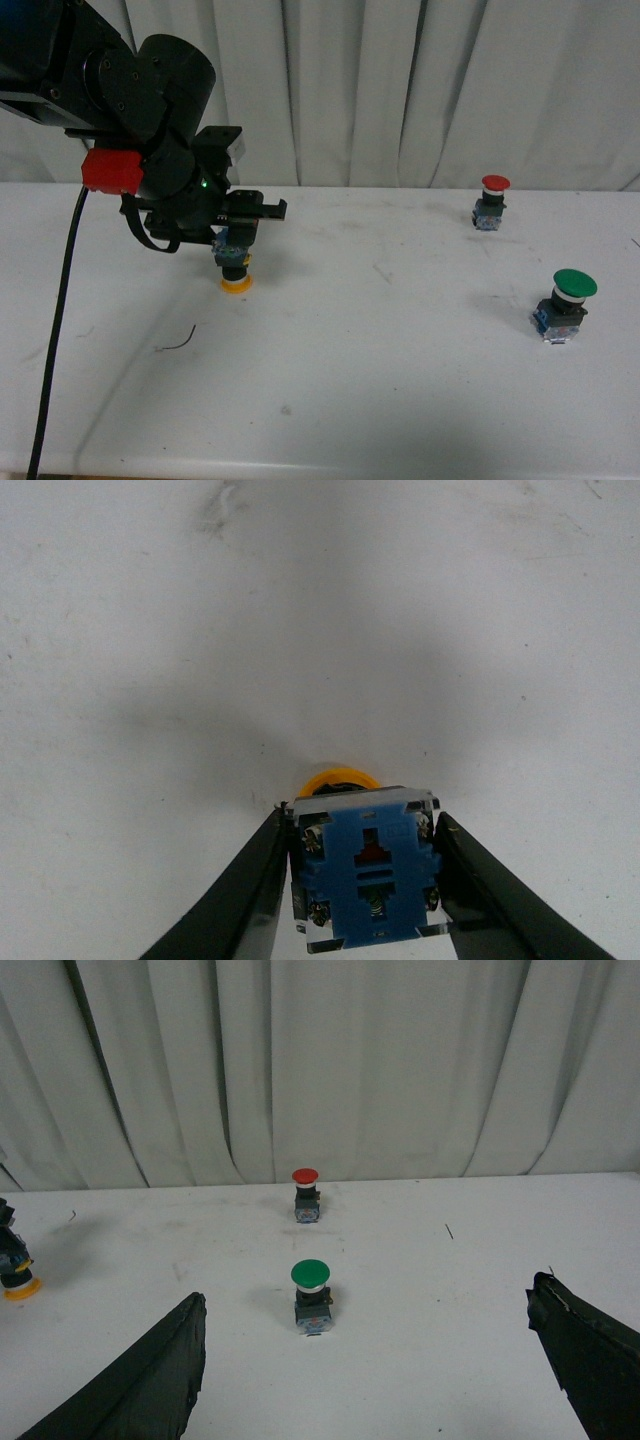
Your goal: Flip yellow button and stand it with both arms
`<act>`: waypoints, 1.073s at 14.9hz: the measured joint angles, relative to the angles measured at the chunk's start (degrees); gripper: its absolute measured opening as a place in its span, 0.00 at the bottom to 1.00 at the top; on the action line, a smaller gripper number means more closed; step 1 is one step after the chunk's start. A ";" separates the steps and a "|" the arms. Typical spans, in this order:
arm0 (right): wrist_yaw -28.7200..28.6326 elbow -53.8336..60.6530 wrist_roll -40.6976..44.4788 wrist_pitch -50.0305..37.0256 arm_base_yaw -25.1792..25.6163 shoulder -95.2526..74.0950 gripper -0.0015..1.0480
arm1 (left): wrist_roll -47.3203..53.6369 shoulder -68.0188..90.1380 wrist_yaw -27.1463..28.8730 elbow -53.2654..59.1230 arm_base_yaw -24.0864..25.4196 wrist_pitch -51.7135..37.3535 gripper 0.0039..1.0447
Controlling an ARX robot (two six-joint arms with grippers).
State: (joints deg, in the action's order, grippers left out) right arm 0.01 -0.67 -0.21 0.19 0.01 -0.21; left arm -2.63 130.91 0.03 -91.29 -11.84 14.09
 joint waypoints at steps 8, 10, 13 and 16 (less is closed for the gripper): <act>0.00 0.00 0.00 0.00 0.00 0.00 0.94 | 0.07 -15.72 -3.06 10.36 -2.73 -7.32 0.32; 0.02 0.00 0.00 0.00 0.00 0.00 0.94 | 0.07 -25.75 -3.74 17.07 -5.38 -11.32 0.32; 0.00 0.00 0.00 0.00 0.00 0.00 0.94 | -0.31 -34.21 -5.07 24.94 -7.74 -14.36 0.32; 0.00 0.00 0.00 0.00 0.00 0.00 0.94 | -3.45 -45.48 -6.34 35.43 -9.84 -19.39 0.31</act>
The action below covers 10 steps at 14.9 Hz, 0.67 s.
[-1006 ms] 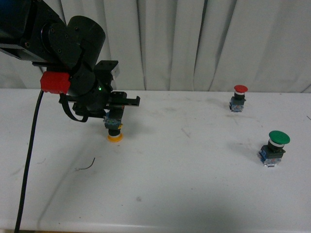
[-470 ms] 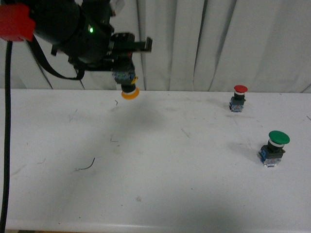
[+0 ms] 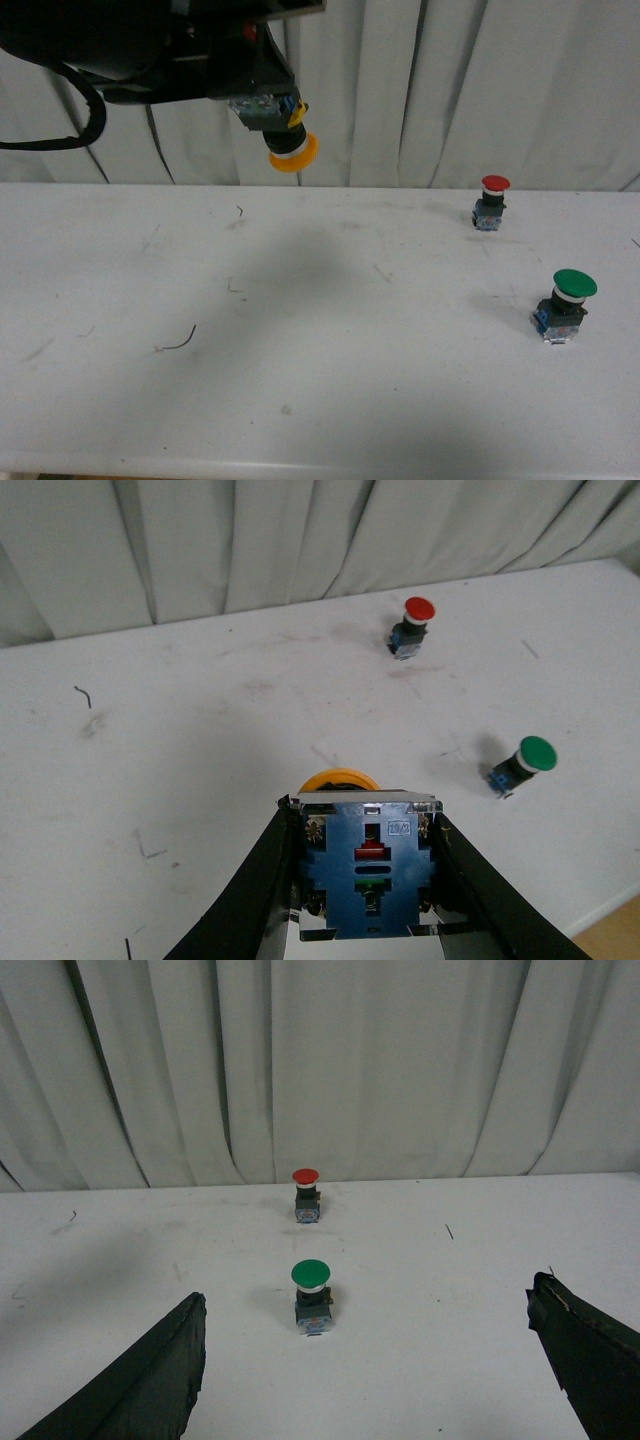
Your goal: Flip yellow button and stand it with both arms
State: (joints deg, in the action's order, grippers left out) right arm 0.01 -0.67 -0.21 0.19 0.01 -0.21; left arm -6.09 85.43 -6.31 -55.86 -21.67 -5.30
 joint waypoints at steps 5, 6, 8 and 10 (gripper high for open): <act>0.00 0.00 0.00 0.02 0.00 0.00 0.94 | -7.67 -1.73 -11.39 9.38 2.29 -16.79 0.31; 0.00 0.00 0.00 0.02 0.00 0.00 0.94 | -9.18 -1.38 -12.98 9.90 2.75 -19.52 0.31; 0.00 0.00 0.00 0.00 0.00 0.00 0.94 | -10.82 -1.01 -14.47 10.29 3.28 -22.21 0.31; 0.00 0.00 0.00 0.00 0.00 0.00 0.94 | -18.38 1.09 -19.63 11.17 5.09 -33.07 0.31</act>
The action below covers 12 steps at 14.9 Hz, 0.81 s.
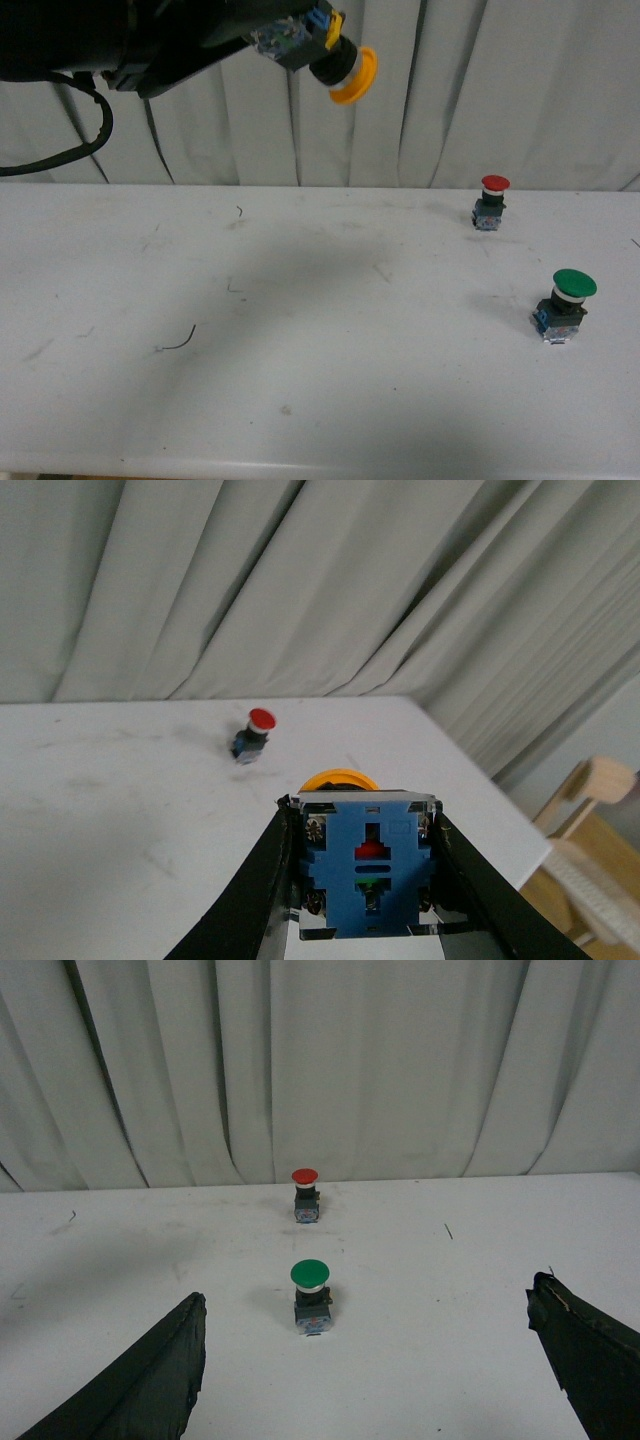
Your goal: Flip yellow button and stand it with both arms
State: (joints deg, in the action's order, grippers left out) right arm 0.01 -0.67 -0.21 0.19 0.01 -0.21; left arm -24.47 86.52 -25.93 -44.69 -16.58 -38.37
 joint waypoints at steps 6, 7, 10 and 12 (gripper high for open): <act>0.00 0.00 0.02 0.00 0.00 0.00 0.94 | -22.27 3.76 -3.69 7.78 -4.39 -31.28 0.31; 0.00 0.00 0.02 0.00 0.00 0.00 0.94 | -23.52 5.35 -3.67 8.33 -4.33 -31.93 0.31; 0.00 0.00 0.02 0.00 0.00 0.00 0.94 | -25.07 7.39 -3.69 8.55 -4.42 -33.05 0.31; 0.00 0.00 0.02 0.00 0.00 0.00 0.94 | -25.24 7.39 -3.93 8.52 -5.03 -33.70 0.31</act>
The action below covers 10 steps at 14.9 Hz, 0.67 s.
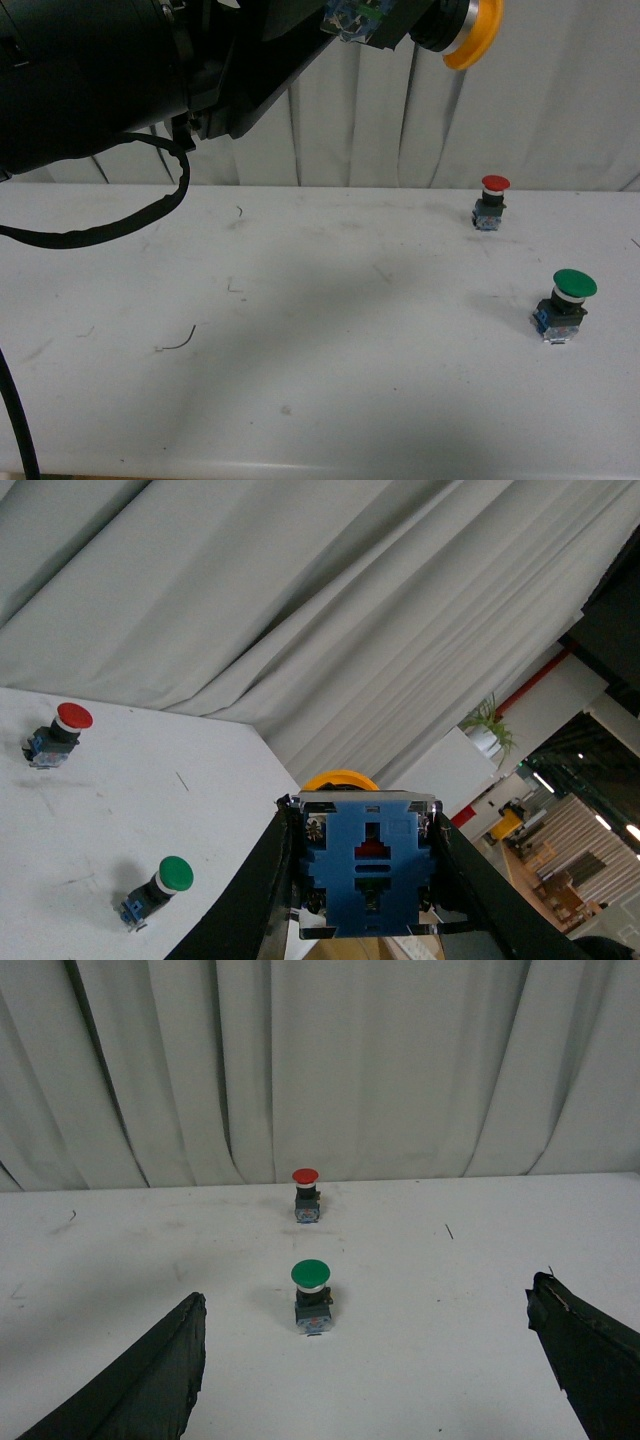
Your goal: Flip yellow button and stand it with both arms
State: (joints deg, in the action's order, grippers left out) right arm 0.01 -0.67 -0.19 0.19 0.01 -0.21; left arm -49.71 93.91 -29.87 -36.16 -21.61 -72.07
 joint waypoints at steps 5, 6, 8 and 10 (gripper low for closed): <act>0.00 0.00 0.00 0.00 0.00 0.00 0.94 | 0.17 0.20 0.24 -0.33 -0.70 1.36 0.31; -0.02 0.00 -0.02 -0.04 0.00 0.00 0.94 | 0.22 0.22 0.24 -0.44 -0.70 1.77 0.31; -13.22 0.15 -3.45 -21.99 4.04 -11.19 0.94 | 0.48 0.24 0.57 -0.59 -0.70 2.27 0.31; -15.23 -0.48 -4.92 -42.84 1.49 -33.42 0.94 | 0.66 0.22 0.70 -0.61 -0.70 2.62 0.31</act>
State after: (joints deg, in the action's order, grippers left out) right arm -15.22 -1.15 -5.10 -42.65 1.50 -33.63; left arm -49.06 94.13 -29.17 -36.77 -22.30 -69.45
